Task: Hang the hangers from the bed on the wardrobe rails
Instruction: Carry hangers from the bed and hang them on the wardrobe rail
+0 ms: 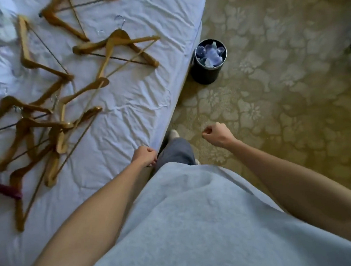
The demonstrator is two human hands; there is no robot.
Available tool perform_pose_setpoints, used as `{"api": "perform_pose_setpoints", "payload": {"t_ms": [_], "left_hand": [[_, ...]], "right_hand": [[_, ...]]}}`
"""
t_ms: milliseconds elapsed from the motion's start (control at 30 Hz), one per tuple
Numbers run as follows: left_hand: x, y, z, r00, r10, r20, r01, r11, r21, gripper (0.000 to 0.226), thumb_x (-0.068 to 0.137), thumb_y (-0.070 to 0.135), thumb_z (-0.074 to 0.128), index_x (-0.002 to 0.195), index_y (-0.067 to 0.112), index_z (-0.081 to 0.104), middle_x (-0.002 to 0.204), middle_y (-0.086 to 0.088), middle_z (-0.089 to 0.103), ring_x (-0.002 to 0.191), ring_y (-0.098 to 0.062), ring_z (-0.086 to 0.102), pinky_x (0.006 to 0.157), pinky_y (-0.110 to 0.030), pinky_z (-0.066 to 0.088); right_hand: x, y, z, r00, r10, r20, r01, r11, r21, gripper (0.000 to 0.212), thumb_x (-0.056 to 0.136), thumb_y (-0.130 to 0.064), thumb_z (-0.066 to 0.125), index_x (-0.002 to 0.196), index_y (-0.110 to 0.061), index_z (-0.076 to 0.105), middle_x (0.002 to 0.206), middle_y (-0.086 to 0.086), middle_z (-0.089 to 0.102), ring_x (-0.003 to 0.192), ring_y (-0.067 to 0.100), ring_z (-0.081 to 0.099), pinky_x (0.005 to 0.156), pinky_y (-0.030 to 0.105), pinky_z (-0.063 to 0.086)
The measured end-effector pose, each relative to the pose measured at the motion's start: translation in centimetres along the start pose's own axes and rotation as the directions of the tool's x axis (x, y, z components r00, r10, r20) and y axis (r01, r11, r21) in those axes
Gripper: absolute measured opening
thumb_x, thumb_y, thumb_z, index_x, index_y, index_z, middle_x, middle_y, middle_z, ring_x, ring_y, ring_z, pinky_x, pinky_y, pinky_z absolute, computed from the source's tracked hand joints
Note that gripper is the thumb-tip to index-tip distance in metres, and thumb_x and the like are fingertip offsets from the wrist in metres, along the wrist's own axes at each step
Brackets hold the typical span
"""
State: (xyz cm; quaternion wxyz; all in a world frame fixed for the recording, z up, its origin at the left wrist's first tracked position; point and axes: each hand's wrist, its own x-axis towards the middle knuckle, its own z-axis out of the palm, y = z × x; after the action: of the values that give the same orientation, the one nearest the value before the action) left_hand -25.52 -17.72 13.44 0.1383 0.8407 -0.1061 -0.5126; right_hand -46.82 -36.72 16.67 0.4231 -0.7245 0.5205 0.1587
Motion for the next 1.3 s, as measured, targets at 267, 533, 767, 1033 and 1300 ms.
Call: {"api": "perform_pose_setpoints", "payload": {"t_ms": [267, 533, 767, 1033, 1300], "left_hand": [[8.0, 4.3, -5.9, 0.983, -0.176, 0.047, 0.18, 0.978, -0.106, 0.022, 0.095, 0.011, 0.055, 0.094, -0.003, 0.072, 0.088, -0.015, 0.075, 0.063, -0.02, 0.068, 0.049, -0.023, 0.05], [15.4, 18.3, -11.9, 0.993, -0.111, 0.043, 0.118, 0.949, -0.292, 0.024, 0.094, 0.011, 0.054, 0.085, 0.001, 0.073, 0.081, -0.014, 0.075, 0.064, -0.023, 0.068, 0.062, -0.035, 0.061], [19.1, 26.7, -16.0, 0.997, -0.074, -0.022, 0.058, 0.907, -0.417, 0.021, 0.095, 0.017, 0.056, 0.09, 0.006, 0.073, 0.085, -0.007, 0.076, 0.065, -0.015, 0.07, 0.064, -0.03, 0.062], [26.7, 29.0, -18.0, 0.946, -0.316, -0.072, 0.212, 0.772, -0.599, 0.023, 0.087, 0.022, 0.054, 0.084, 0.007, 0.071, 0.081, -0.01, 0.076, 0.079, -0.028, 0.074, 0.078, -0.041, 0.063], [38.9, 34.0, -20.2, 0.865, -0.471, -0.174, 0.245, 0.699, -0.672, 0.035, 0.092, 0.031, 0.053, 0.105, 0.006, 0.074, 0.104, -0.014, 0.075, 0.098, -0.032, 0.07, 0.088, -0.038, 0.058]], "right_hand": [[15.0, -13.7, -6.3, 0.972, -0.171, 0.163, 0.203, 0.959, -0.2, 0.021, 0.085, -0.024, 0.06, 0.09, -0.011, 0.075, 0.085, 0.006, 0.073, 0.078, 0.024, 0.067, 0.07, 0.036, 0.056], [25.7, -20.3, -14.0, 0.963, -0.155, 0.22, 0.218, 0.927, -0.303, 0.019, 0.085, -0.029, 0.066, 0.09, -0.013, 0.076, 0.083, 0.004, 0.073, 0.077, 0.023, 0.068, 0.071, 0.036, 0.055], [33.4, -21.9, -18.4, 0.955, -0.081, 0.286, 0.207, 0.87, -0.447, 0.017, 0.083, -0.021, 0.063, 0.085, -0.009, 0.075, 0.084, 0.009, 0.075, 0.077, 0.025, 0.069, 0.073, 0.041, 0.059], [44.2, -28.9, -16.1, 0.906, -0.111, 0.409, 0.327, 0.797, -0.508, 0.019, 0.086, -0.023, 0.059, 0.095, -0.019, 0.075, 0.093, 0.007, 0.074, 0.084, 0.024, 0.067, 0.074, 0.033, 0.055], [57.8, -35.5, -8.9, 0.898, -0.183, 0.4, 0.365, 0.819, -0.444, 0.029, 0.084, -0.023, 0.061, 0.11, -0.021, 0.072, 0.105, 0.002, 0.072, 0.097, 0.023, 0.068, 0.083, 0.032, 0.054]]}}
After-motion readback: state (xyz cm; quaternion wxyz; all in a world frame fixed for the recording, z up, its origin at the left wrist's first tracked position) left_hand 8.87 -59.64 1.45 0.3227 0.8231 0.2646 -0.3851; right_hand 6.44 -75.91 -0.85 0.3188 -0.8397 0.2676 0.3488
